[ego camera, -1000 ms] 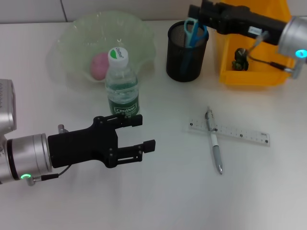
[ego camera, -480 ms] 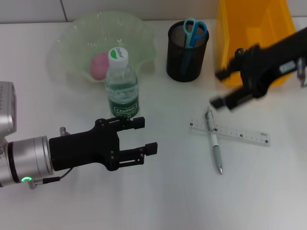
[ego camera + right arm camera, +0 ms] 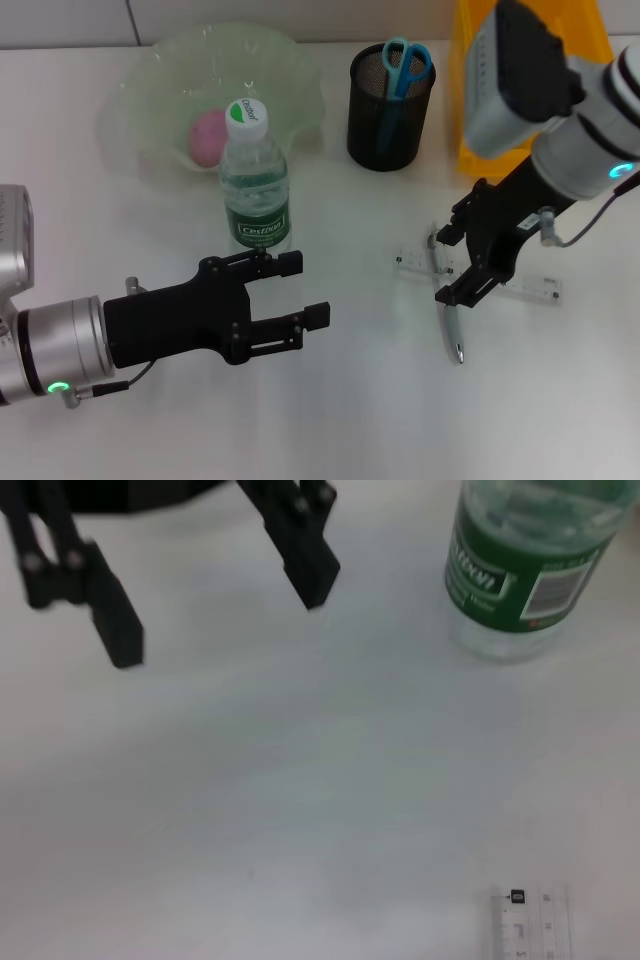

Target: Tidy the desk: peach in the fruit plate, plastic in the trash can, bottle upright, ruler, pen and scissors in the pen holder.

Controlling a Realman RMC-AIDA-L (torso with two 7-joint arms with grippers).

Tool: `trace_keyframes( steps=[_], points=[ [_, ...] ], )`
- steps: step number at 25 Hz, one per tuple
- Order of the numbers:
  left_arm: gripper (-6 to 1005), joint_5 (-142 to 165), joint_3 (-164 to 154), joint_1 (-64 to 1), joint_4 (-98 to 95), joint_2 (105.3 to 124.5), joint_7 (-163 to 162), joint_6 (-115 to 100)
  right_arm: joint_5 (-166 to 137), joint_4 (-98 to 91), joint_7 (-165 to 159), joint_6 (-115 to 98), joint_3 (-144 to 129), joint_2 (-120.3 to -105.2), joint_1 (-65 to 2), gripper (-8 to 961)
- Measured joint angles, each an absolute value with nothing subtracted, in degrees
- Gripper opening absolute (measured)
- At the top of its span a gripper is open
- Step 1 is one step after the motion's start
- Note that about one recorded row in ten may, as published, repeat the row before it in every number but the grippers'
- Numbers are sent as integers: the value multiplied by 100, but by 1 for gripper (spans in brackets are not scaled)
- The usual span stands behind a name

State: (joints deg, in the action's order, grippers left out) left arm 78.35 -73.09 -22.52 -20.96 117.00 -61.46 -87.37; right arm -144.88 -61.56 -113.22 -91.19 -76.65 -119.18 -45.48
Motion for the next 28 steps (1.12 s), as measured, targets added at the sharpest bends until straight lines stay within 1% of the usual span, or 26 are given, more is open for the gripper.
trace_keyframes(
  steps=[8,12,25,28],
  points=[
    [755,7830,-7303,-2209,-2092,11768,-6150,-8721,-14449,-5787,-11280,-8188,-8211,-11949,-4540,774],
    [755,7860,-7303,-2222,-2095,11792,-6152,-8681,-14192,-5307,-11213,-7730,-8368,-11955,-4682,773],
    [755,7861,-7303,-2231,-2090,11809,-6142,-8652,-14052,-4884,-11193,-7234,-8402,-11964,-4743,773],
    [756,7856,-7304,-2219,-2090,11814,-6139,-8647,-14008,-4908,-11186,-7239,-8402,-11964,-4708,668]
  ],
)
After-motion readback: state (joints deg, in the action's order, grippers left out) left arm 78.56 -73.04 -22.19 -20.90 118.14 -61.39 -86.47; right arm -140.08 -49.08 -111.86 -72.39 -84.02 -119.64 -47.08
